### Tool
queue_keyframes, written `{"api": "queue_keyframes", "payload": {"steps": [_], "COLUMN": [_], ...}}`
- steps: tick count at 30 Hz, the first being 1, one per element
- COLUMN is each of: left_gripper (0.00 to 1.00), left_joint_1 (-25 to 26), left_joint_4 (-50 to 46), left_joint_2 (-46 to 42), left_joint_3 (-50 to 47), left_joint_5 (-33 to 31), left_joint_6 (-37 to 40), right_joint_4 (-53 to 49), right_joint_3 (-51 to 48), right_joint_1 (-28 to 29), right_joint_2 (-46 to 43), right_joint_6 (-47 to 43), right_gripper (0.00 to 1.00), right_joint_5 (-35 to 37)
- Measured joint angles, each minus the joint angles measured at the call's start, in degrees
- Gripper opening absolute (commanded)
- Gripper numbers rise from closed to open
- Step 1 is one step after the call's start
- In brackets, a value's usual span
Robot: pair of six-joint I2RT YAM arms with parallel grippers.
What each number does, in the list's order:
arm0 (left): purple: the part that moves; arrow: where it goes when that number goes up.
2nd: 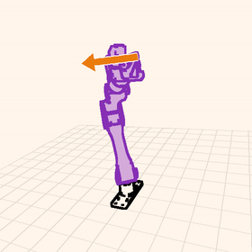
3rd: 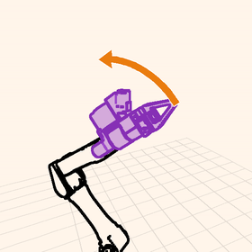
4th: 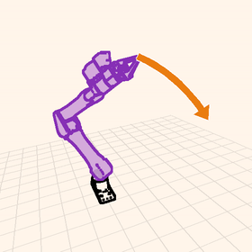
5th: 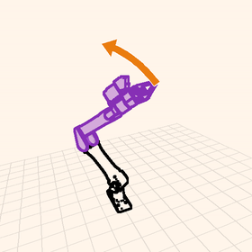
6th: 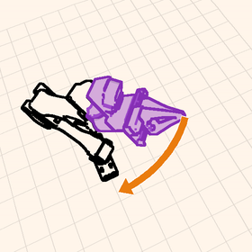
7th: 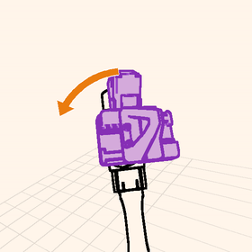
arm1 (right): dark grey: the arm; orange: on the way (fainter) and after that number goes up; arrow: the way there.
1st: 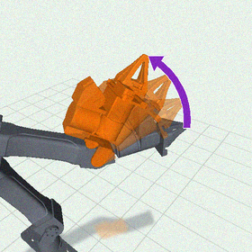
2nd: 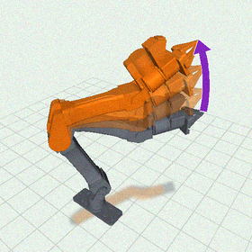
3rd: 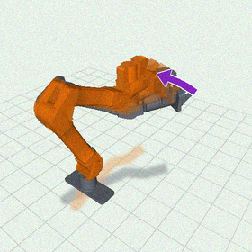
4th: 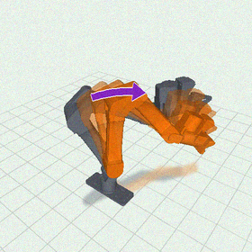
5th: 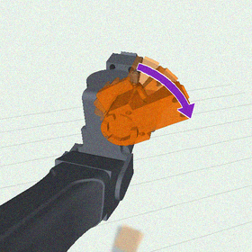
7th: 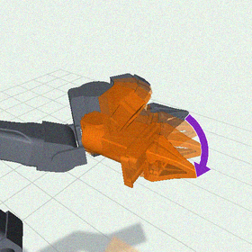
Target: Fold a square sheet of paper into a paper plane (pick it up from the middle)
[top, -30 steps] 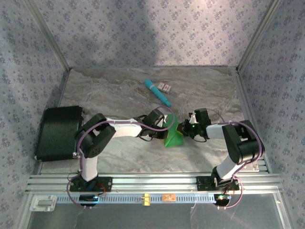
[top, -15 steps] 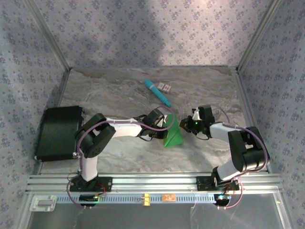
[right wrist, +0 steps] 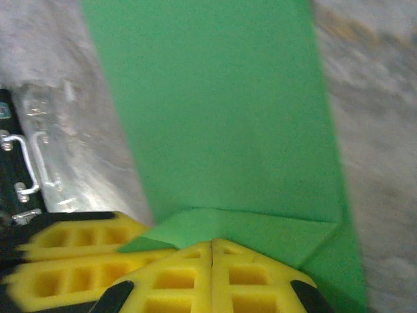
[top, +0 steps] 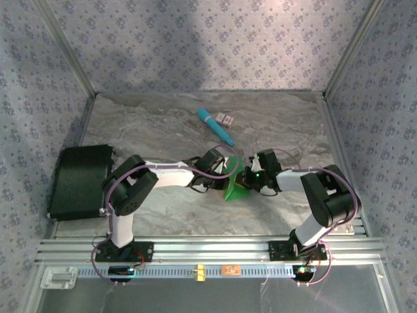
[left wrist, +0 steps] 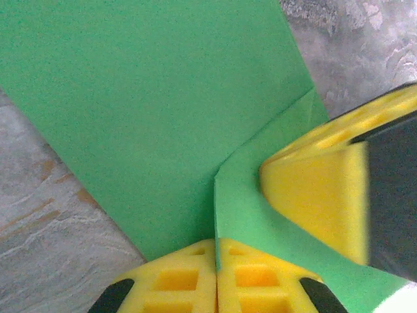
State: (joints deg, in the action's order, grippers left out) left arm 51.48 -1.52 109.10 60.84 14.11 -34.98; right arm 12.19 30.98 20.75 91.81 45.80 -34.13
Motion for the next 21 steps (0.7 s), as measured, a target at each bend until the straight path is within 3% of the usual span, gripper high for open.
{"api": "queue_keyframes", "payload": {"steps": [7, 15, 21], "left_gripper": [0.11, 0.36, 0.36], "left_joint_1": [0.0, -0.3, -1.0], "left_joint_4": [0.0, -1.7, -4.9], "left_joint_2": [0.0, -1.5, -5.7], "left_joint_3": [0.0, 0.2, 0.2], "left_joint_5": [0.0, -0.7, -3.0], "left_joint_6": [0.0, -0.5, -1.8], "right_joint_4": [2.7, 3.2, 3.7], "right_joint_3": [-1.4, -1.6, -1.8], "right_joint_1": [-0.7, -0.7, -1.0], "right_joint_2": [0.0, 0.0, 0.0], "right_joint_6": [0.1, 0.1, 0.2], "right_gripper": [0.0, 0.0, 0.0], "right_joint_5": [-0.4, -0.6, -0.6]}}
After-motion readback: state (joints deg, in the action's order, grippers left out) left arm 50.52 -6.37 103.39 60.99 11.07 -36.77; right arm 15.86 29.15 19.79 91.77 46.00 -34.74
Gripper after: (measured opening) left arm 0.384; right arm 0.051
